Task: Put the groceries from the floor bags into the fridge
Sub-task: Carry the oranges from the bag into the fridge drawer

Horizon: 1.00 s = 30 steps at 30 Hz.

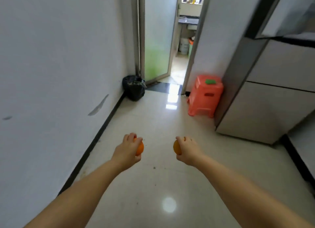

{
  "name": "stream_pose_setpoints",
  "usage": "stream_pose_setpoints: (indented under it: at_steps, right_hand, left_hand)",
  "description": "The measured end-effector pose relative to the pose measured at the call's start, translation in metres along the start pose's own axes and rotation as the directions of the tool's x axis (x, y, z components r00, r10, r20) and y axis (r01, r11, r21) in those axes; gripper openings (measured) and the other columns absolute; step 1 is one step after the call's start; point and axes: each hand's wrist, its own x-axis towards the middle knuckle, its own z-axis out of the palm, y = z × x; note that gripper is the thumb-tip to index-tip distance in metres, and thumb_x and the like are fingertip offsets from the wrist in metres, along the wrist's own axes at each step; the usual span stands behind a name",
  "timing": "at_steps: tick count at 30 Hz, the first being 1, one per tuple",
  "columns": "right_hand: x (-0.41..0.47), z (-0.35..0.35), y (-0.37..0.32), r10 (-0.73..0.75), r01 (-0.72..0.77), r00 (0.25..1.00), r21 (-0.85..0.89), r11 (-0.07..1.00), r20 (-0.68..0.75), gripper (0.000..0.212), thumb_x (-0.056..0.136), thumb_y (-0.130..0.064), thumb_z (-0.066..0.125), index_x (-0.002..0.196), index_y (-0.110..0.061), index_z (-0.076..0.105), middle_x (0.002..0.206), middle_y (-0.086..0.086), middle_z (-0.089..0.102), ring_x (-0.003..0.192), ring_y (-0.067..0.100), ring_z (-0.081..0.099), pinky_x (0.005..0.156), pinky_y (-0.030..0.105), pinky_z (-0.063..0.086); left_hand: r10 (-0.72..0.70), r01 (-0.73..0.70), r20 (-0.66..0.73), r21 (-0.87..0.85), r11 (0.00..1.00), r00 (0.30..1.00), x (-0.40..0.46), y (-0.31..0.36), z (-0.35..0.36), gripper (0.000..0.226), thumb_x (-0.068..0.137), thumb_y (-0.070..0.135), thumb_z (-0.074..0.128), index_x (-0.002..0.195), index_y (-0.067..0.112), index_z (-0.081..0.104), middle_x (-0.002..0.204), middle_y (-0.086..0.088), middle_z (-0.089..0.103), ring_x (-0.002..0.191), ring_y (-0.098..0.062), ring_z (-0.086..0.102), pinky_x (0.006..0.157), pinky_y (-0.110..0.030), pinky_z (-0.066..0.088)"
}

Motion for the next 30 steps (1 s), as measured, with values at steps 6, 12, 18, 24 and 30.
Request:
stream_pose_setpoints:
  at_steps: [6, 12, 18, 24, 30]
  right_hand:
    - [-0.043, -0.078, 0.2, 0.166, -0.167, 0.972, 0.013, 0.986, -0.165, 0.073, 0.079, -0.034, 0.066, 0.14, -0.022, 0.029, 0.134, 0.011, 0.037, 0.118, 0.033, 0.042, 0.089, 0.04, 0.046]
    - [-0.088, -0.153, 0.375, 0.359, -0.355, 0.887, 0.066, 0.932, -0.291, 0.073, 0.082, -0.041, 0.063, 0.142, -0.025, 0.025, 0.135, 0.01, 0.035, 0.118, 0.033, 0.042, 0.088, 0.04, 0.046]
    - [-0.094, -0.225, 0.487, 0.434, -0.435, 0.8, 0.098, 0.895, -0.415, 0.072, 0.083, -0.041, 0.063, 0.142, -0.025, 0.025, 0.138, 0.011, 0.034, 0.121, 0.034, 0.041, 0.091, 0.043, 0.048]
    - [-0.046, -0.312, 0.583, 0.402, -0.457, 0.742, 0.034, 0.889, -0.537, 0.071, 0.084, -0.041, 0.063, 0.141, -0.025, 0.025, 0.138, 0.011, 0.034, 0.122, 0.034, 0.041, 0.087, 0.042, 0.048]
    - [0.012, -0.42, 0.688, 0.397, -0.494, 0.667, 0.024, 0.869, -0.63, 0.073, 0.082, -0.04, 0.063, 0.142, -0.026, 0.025, 0.137, 0.01, 0.035, 0.12, 0.034, 0.041, 0.086, 0.043, 0.047]
  left_hand:
    - [0.19, -0.191, -0.038, -0.037, 0.981, 0.981, 0.101, 0.225, 0.003, 0.065, 0.081, 0.036, 0.064, 0.137, 0.023, 0.034, 0.14, -0.003, 0.028, 0.126, -0.025, 0.033, 0.087, -0.036, 0.051]
    - [0.534, -0.532, -0.125, 0.053, 0.845, 0.836, 0.182, 0.427, -0.013, 0.057, 0.08, 0.037, 0.063, 0.13, 0.022, 0.04, 0.133, -0.003, 0.035, 0.121, -0.025, 0.037, 0.087, -0.037, 0.051]
    - [0.626, -0.622, -0.207, 0.092, 0.778, 0.752, 0.261, 0.553, -0.048, 0.063, 0.081, 0.039, 0.062, 0.136, 0.021, 0.038, 0.136, -0.006, 0.033, 0.125, -0.026, 0.034, 0.084, -0.037, 0.052]
    - [0.708, -0.701, -0.318, 0.158, 0.695, 0.63, 0.378, 0.651, -0.078, 0.061, 0.08, 0.04, 0.062, 0.134, 0.021, 0.039, 0.134, -0.007, 0.033, 0.125, -0.027, 0.034, 0.081, -0.039, 0.052]
    - [0.747, -0.74, -0.367, 0.194, 0.644, 0.554, 0.512, 0.755, -0.119, 0.065, 0.081, 0.04, 0.063, 0.136, 0.022, 0.034, 0.137, -0.005, 0.03, 0.125, -0.025, 0.032, 0.084, -0.035, 0.051]
